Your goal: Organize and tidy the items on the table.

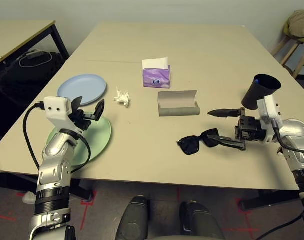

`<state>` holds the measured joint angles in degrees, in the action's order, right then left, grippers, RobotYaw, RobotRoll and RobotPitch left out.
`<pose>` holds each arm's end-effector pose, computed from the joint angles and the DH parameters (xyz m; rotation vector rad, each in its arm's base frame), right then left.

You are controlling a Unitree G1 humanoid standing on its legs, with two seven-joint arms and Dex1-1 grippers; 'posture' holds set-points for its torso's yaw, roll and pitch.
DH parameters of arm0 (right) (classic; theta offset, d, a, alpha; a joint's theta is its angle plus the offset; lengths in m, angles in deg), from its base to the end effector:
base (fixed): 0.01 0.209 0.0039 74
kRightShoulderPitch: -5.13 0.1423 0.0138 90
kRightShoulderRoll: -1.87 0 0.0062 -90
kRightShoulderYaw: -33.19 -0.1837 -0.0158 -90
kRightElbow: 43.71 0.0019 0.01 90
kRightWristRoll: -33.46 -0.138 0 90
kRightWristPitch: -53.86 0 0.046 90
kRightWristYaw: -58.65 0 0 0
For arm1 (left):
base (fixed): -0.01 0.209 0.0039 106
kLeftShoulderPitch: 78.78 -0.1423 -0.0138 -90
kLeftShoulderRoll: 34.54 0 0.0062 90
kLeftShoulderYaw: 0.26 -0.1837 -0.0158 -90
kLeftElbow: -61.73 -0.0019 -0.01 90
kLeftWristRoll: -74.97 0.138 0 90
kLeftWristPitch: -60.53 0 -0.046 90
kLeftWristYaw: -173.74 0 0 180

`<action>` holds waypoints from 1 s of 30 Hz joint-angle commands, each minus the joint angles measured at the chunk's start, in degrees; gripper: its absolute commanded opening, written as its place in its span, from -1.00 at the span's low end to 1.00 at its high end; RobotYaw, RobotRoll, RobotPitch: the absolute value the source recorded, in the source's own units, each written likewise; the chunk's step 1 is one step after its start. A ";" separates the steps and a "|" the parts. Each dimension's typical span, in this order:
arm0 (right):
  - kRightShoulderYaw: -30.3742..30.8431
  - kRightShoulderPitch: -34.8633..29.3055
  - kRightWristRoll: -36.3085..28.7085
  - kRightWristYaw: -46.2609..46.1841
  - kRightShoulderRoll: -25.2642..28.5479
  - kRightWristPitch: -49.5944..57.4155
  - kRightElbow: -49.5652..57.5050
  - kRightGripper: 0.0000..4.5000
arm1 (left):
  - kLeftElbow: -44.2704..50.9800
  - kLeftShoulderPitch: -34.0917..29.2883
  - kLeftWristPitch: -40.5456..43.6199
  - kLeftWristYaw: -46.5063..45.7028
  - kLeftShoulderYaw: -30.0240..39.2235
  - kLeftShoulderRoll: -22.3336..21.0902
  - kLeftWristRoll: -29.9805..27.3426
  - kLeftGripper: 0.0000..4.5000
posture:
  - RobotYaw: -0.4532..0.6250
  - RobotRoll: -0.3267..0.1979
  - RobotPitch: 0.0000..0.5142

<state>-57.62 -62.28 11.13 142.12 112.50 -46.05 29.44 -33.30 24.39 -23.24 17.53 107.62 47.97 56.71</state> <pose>0.2692 -0.2694 0.1386 -0.4125 -0.0848 1.3633 0.2365 0.2743 0.1117 0.0540 -0.1341 -0.1469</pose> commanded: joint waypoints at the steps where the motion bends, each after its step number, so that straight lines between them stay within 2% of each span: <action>1: -0.01 0.99 0.03 0.67 -1.15 -2.82 -2.43 0.99 | 1.52 -0.47 1.17 1.05 -0.84 -0.42 -0.55 1.00 | 0.26 0.25 -0.71; 7: -0.55 1.13 -1.86 -0.32 -3.53 -1.57 -2.67 0.99 | 3.02 -0.38 4.72 2.84 -0.29 -1.92 -2.00 1.00 | 0.28 0.25 -0.70; 11: 0.31 0.73 -2.71 -0.22 -4.12 1.62 -1.07 0.99 | 4.39 -0.25 12.17 3.74 -0.36 -4.47 -4.25 1.00 | 0.28 0.25 -0.70; 15: 0.78 0.72 -2.61 0.46 -3.64 3.64 -0.06 0.99 | 5.87 0.30 15.26 3.84 0.20 -5.89 -5.52 1.00 | 0.31 0.25 -0.70; 22: 0.44 0.99 -2.31 -1.35 -4.83 4.83 -0.45 0.99 | 5.08 3.36 22.99 -0.69 1.92 -10.46 -4.01 1.00 | 0.35 0.25 -0.70; 26: 0.85 -0.10 -2.56 -2.34 -5.65 6.16 1.78 0.99 | 5.83 5.30 36.25 -4.87 5.16 -14.12 -6.03 1.00 | 0.37 0.25 -0.70; 30: 0.70 -0.27 -2.29 -3.35 -5.66 7.80 2.44 0.99 | 3.10 7.55 45.41 -5.90 8.01 -18.17 -7.09 1.00 | 0.40 0.25 -0.68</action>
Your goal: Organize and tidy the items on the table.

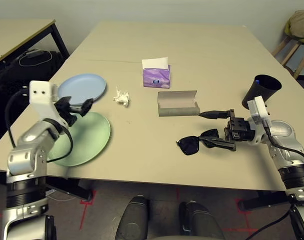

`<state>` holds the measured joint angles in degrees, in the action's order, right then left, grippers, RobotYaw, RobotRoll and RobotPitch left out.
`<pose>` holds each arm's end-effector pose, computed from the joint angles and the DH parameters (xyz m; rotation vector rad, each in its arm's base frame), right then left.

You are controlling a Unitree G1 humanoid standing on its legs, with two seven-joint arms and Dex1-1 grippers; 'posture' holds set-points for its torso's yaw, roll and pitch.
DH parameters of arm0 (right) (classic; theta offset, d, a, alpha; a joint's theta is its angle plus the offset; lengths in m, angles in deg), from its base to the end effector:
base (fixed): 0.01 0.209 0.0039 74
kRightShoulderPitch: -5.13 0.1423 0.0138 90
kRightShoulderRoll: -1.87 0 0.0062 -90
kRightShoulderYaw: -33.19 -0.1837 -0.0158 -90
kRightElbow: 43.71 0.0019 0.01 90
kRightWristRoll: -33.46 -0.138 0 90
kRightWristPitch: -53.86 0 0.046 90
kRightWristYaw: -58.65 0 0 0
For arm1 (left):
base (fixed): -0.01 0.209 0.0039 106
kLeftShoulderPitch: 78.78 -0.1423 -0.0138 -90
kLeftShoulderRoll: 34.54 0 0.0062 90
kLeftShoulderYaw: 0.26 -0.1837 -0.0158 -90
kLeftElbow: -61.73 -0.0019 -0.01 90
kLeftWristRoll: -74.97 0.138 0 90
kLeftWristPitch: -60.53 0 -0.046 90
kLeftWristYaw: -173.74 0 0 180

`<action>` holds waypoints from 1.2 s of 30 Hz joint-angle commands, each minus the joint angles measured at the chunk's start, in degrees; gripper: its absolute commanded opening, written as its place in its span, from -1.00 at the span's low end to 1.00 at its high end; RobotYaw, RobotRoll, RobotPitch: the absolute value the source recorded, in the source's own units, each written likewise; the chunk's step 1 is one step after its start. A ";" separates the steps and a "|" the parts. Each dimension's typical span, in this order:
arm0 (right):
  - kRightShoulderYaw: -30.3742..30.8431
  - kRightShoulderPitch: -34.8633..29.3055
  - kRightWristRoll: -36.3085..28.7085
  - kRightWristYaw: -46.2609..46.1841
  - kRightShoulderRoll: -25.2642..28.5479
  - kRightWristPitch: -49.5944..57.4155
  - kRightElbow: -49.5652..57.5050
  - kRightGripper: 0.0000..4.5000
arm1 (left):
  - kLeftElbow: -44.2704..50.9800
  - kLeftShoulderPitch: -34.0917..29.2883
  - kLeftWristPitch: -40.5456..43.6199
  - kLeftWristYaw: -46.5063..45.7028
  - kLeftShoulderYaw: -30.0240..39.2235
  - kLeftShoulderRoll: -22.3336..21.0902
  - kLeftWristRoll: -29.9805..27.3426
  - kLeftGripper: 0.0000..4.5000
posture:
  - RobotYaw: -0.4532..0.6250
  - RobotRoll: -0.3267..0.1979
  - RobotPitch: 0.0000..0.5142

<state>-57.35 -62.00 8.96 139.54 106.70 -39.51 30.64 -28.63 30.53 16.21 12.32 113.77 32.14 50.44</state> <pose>0.2744 -0.2476 0.1237 -0.2253 -0.1063 1.3635 0.2320 0.3190 0.1720 0.0086 0.2464 0.0281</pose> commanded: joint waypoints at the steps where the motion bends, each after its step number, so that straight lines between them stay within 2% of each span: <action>1: 0.40 -0.48 -0.09 -0.89 0.09 1.42 1.22 0.99 | -2.46 1.77 7.09 -0.59 2.07 -3.49 -0.46 1.00 | 0.40 0.25 -0.68; 8: 0.63 0.96 0.44 -1.28 -0.31 1.29 0.46 0.99 | -6.43 -0.47 10.53 0.94 -1.13 -9.13 2.96 1.00 | 0.41 0.25 -0.69; 19: 0.74 0.85 0.72 -2.73 -0.49 1.96 2.29 0.99 | -8.27 -2.20 17.58 6.02 -0.60 -10.82 1.26 1.00 | 0.39 0.25 -0.68; 27: 0.45 1.09 1.12 -3.22 -0.35 1.23 1.52 0.99 | -9.77 -5.35 16.78 6.17 -0.84 -10.65 3.41 1.00 | 0.39 0.25 -0.70; 31: 0.47 1.14 1.28 -3.44 -0.29 1.15 1.77 1.00 | -9.54 -5.94 15.43 6.03 -0.55 -10.51 3.71 0.42 | 0.39 0.25 -0.71; 36: 0.51 1.73 1.61 -3.76 -0.34 1.03 1.45 1.00 | -8.75 -5.52 15.85 6.25 0.11 -10.14 2.71 -0.48 | 0.39 0.25 -0.71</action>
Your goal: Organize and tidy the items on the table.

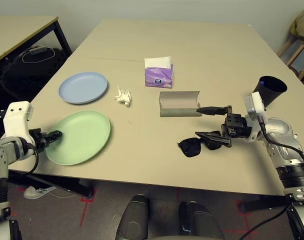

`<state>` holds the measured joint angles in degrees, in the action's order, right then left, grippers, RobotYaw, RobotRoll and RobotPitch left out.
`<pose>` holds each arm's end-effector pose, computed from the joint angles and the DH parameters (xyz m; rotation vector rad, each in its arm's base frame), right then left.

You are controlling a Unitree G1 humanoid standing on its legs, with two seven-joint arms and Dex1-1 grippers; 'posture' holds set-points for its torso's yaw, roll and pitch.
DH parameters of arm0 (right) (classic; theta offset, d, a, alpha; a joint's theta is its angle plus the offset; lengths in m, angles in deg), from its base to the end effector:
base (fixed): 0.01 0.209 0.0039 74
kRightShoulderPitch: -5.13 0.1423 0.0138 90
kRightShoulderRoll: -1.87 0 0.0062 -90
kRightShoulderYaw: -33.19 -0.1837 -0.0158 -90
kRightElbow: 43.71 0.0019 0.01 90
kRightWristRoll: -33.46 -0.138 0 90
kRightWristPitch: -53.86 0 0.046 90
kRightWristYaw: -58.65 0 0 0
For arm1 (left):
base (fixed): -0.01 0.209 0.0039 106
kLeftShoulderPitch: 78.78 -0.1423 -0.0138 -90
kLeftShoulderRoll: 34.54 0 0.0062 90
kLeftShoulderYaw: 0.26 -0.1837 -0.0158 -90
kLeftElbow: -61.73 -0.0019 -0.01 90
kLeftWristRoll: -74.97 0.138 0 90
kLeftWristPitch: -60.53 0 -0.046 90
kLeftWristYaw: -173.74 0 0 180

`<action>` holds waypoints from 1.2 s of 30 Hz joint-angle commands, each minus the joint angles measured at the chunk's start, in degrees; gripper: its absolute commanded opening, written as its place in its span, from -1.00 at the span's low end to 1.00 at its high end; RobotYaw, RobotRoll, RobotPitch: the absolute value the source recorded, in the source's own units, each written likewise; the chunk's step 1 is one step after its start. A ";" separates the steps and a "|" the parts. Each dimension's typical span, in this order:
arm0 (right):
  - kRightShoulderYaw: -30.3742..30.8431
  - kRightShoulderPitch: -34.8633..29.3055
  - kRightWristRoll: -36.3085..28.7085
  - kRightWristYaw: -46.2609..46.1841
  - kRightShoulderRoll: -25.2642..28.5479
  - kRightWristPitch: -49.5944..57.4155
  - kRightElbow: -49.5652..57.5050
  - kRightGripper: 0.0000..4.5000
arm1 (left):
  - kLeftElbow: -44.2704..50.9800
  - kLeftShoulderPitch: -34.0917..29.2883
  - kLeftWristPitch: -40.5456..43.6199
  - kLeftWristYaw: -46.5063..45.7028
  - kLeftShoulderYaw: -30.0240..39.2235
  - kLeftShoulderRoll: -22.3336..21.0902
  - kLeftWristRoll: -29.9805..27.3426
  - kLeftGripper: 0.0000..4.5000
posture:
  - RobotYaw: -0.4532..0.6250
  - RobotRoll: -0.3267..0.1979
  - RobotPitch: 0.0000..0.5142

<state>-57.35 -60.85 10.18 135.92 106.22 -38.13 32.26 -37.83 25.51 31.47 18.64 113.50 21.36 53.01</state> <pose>0.2773 -0.2419 0.1313 -0.2448 -0.1203 1.3164 0.2039 0.3645 0.1600 -0.0235 0.6787 0.1500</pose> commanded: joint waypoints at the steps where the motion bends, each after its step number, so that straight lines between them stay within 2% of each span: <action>1: 0.52 0.65 0.46 -0.14 0.14 -0.46 -0.33 1.00 | 0.75 -0.39 0.85 -0.07 0.51 0.77 -0.11 -0.64 | 0.39 0.25 -0.71; 3: 0.55 0.76 0.63 -0.10 0.14 -0.76 -0.73 1.00 | 1.19 -0.43 0.84 0.04 0.40 0.78 -0.17 -0.97 | 0.39 0.25 -0.71; 4: 0.54 0.80 0.72 -0.06 0.12 -0.94 -0.97 1.00 | 1.36 -0.61 0.31 -0.12 -0.04 0.60 0.39 -0.99 | 0.39 0.25 -0.71; 17: 0.42 1.16 1.26 1.16 -0.05 -4.54 -4.99 1.00 | 3.03 3.43 3.50 -0.51 1.57 2.63 -1.89 -0.99 | 0.39 0.25 -0.70; 30: 0.60 2.71 1.52 1.29 -0.40 -4.64 -5.65 1.00 | 4.89 12.07 10.31 -7.56 7.29 8.75 -3.71 -0.99 | 0.39 0.25 -0.70; 36: 0.63 3.00 1.44 1.07 -0.58 -4.29 -5.28 1.00 | 4.05 18.19 11.22 -11.56 11.33 12.88 -4.50 -0.99 | 0.39 0.25 -0.71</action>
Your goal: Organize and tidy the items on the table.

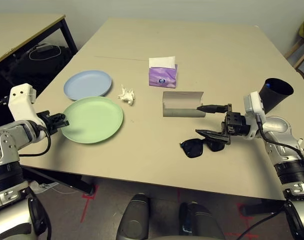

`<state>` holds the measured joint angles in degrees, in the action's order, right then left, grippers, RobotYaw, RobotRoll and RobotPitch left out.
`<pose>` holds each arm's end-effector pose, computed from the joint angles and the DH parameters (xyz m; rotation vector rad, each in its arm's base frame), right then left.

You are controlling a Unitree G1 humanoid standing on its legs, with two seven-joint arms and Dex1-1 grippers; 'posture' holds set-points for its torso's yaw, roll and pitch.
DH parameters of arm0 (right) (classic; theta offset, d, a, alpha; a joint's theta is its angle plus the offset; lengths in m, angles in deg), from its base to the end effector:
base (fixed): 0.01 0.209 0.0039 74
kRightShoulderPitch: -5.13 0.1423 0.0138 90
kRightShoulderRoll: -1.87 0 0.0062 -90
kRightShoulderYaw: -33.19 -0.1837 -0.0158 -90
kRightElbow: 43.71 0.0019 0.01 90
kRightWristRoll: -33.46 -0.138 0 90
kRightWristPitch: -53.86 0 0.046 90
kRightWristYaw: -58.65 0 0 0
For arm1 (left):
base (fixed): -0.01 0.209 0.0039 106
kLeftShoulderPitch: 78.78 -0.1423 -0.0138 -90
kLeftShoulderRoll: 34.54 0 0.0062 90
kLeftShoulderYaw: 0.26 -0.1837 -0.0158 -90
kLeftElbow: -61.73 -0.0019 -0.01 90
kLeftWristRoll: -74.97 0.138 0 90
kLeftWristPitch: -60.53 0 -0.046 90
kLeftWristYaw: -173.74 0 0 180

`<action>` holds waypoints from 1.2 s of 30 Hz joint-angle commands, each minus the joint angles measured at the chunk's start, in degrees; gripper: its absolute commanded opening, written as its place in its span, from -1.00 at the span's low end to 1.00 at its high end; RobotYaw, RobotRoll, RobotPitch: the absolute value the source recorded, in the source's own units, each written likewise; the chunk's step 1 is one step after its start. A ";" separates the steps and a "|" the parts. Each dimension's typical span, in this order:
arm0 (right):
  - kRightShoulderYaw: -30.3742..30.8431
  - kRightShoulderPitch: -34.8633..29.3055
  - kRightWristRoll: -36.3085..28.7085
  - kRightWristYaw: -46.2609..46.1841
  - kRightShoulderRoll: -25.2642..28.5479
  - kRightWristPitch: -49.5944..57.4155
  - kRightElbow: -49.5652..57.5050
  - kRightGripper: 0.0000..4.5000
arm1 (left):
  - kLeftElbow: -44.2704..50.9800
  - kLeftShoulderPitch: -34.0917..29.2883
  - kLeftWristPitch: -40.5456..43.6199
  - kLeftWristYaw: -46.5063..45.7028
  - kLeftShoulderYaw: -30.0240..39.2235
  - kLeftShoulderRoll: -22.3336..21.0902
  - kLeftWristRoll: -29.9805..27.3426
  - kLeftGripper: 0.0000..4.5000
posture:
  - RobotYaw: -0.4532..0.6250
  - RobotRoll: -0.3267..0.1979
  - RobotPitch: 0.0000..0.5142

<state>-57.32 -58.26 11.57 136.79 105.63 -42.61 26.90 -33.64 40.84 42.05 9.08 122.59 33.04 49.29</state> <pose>0.2849 -0.2441 0.1306 -0.2786 -0.1413 1.3049 0.2356 0.3295 0.1874 -0.2859 0.4736 0.1074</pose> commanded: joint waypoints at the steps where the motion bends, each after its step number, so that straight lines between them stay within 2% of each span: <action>1: 0.61 0.40 0.06 0.15 -0.02 0.23 0.15 1.00 | -0.55 4.07 0.45 -2.89 2.84 1.87 -0.75 -0.99 | 0.39 0.25 -0.72; 7: 0.68 0.18 -0.18 -0.90 -0.72 1.14 1.65 1.00 | -7.50 13.00 -7.05 -11.57 5.84 6.77 1.62 -0.99 | 0.39 0.25 -0.73; 11: 0.30 0.61 -0.30 -4.15 -1.80 3.88 3.64 1.00 | -14.74 17.43 -13.62 -15.54 4.47 8.55 3.07 -0.99 | 0.38 0.25 -0.73; 22: -0.72 3.35 -0.61 -14.43 -3.99 11.44 6.55 1.00 | -37.90 27.67 -31.03 -25.79 3.77 8.24 5.77 -0.99 | 0.37 0.25 -0.75; 25: -0.91 3.02 -2.36 -16.37 -4.78 15.09 8.51 1.00 | -41.27 28.85 -33.28 -27.31 3.15 7.87 6.33 -0.99 | 0.37 0.25 -0.75; 36: 0.17 -0.46 -3.63 -17.75 -6.52 17.11 14.46 1.00 | -50.28 34.38 -41.59 -31.25 1.69 7.12 6.20 -0.99 | 0.37 0.25 -0.75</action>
<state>-57.41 -57.98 8.70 119.39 99.12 -26.23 39.85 -82.19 73.72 2.27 -21.77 124.86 40.54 55.27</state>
